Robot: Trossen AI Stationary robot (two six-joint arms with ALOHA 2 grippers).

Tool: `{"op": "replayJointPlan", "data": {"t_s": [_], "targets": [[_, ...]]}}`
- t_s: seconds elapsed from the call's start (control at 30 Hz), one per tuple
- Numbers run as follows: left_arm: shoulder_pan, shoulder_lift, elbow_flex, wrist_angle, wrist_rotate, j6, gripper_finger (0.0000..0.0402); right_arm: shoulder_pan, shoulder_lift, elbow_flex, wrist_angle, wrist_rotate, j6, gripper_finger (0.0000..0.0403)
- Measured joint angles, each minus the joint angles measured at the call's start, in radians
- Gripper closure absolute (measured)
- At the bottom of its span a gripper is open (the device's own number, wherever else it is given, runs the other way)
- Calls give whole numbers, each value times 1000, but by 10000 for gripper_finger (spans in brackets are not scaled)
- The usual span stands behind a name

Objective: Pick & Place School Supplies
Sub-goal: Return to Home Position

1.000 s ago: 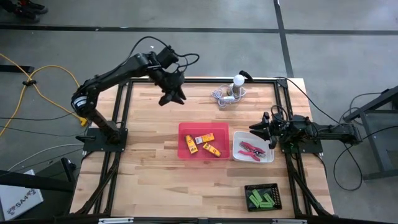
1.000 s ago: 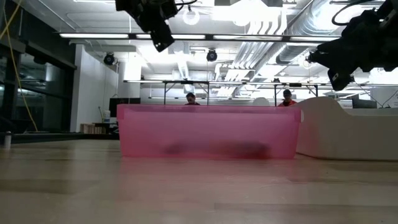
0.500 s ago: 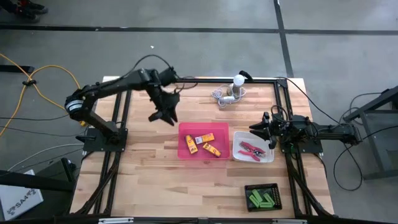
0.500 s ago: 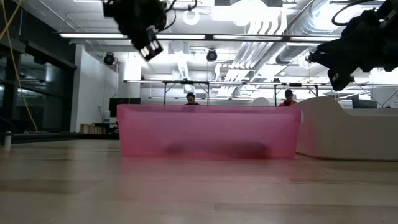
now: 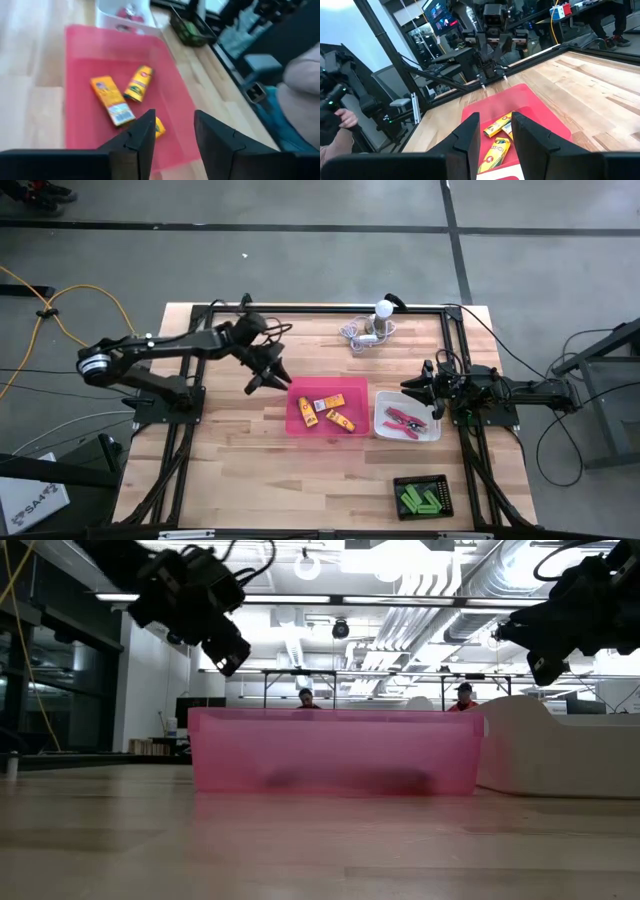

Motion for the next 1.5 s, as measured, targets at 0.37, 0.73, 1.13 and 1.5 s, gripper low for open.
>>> {"op": "replayJointPlan", "data": {"t_s": [0.37,0.73,1.13,1.5], "targets": [[28,-161,-169,179,-116,-112,271,0,0,0,0,0,0,302],[-3,-402,-392,323,-288,-225,271,0,0,0,0,0,0,302],[-85,-720,-573,336,-518,-243,271,0,0,0,0,0,0,302],[-206,-886,-679,340,-716,-243,271,0,0,0,0,0,0,302]]}}
